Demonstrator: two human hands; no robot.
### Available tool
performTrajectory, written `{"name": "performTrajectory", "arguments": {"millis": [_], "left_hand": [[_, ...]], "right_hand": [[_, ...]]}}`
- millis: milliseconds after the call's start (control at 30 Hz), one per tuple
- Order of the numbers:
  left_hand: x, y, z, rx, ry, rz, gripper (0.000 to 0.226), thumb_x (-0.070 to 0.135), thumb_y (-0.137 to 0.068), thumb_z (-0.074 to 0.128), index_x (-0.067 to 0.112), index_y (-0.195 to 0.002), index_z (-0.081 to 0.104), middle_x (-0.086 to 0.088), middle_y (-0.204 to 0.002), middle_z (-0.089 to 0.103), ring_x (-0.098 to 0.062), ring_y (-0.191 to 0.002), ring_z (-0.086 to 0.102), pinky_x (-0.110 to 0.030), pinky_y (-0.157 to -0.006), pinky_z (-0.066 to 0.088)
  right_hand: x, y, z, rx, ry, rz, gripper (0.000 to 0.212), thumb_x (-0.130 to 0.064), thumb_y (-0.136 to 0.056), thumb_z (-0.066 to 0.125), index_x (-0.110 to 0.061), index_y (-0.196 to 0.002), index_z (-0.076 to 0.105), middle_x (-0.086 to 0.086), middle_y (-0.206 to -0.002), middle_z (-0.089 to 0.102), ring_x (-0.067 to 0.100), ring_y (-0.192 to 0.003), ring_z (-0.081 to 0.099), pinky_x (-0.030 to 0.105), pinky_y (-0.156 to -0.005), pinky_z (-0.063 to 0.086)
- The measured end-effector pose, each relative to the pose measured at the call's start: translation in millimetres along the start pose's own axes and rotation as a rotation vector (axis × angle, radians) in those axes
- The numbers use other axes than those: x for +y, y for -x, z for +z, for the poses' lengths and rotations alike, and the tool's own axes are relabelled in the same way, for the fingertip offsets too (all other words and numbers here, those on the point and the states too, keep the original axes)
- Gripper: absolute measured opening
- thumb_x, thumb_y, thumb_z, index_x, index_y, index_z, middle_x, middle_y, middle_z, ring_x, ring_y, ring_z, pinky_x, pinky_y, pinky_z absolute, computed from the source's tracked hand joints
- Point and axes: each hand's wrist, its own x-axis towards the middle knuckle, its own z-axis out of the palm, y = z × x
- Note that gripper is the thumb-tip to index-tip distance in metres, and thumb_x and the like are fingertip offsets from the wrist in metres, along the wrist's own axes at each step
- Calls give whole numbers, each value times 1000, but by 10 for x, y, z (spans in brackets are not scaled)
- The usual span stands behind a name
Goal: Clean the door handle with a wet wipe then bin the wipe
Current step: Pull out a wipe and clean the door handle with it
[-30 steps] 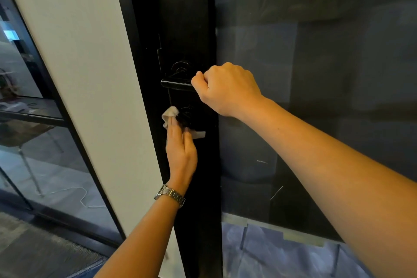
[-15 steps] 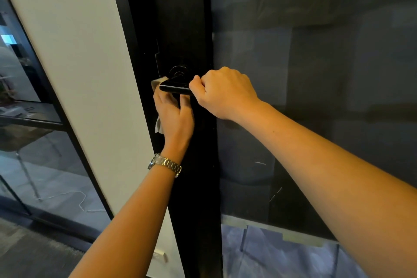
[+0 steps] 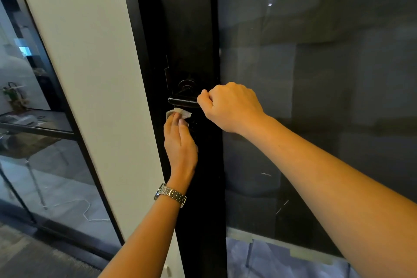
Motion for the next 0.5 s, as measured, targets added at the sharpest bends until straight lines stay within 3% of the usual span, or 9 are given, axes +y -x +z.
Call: {"name": "performTrajectory", "arguments": {"millis": [133, 267, 367, 433, 500], "left_hand": [[-69, 91, 43, 31, 35, -98, 37, 29, -99, 30, 19, -133, 43, -2, -134, 46, -15, -121, 45, -33, -104, 38], [337, -85, 25, 77, 383, -246, 28, 35, -97, 33, 25, -96, 59, 5, -98, 58, -9, -94, 53, -32, -87, 41], [700, -330, -50, 73, 682, -296, 26, 38, -96, 37, 24, -88, 58, 4, -94, 58, -12, -96, 56, -34, -93, 44], [812, -408, -104, 3, 679, -263, 29, 38, -96, 36, 20, -89, 58, 4, -90, 57, -11, -91, 56, -32, -89, 44], [796, -416, -152, -132, 463, -149, 26, 36, -95, 35, 24, -83, 54, 4, -84, 56, -11, -84, 54, -32, -85, 44]], "right_hand": [[5, 9, -5, -6, 7, 2, 57, -32, -100, 30, -17, -46, 37, -3, -45, 39, 10, -42, 35, 23, -43, 19], [-6, 5, -22, -17, 1, 0, 56, -33, -100, 30, -17, -47, 37, -3, -46, 38, 9, -42, 35, 22, -44, 19], [-3, 6, -16, -13, -3, -16, 57, -32, -100, 30, -17, -46, 36, -3, -45, 37, 9, -42, 35, 22, -44, 19], [3, 3, -14, -13, -8, -14, 57, -32, -100, 30, -17, -46, 34, -3, -46, 37, 10, -42, 34, 23, -44, 18], [6, 0, -19, -15, -11, -11, 57, -32, -100, 30, -16, -45, 34, -3, -45, 36, 11, -43, 34, 24, -44, 18]]}}
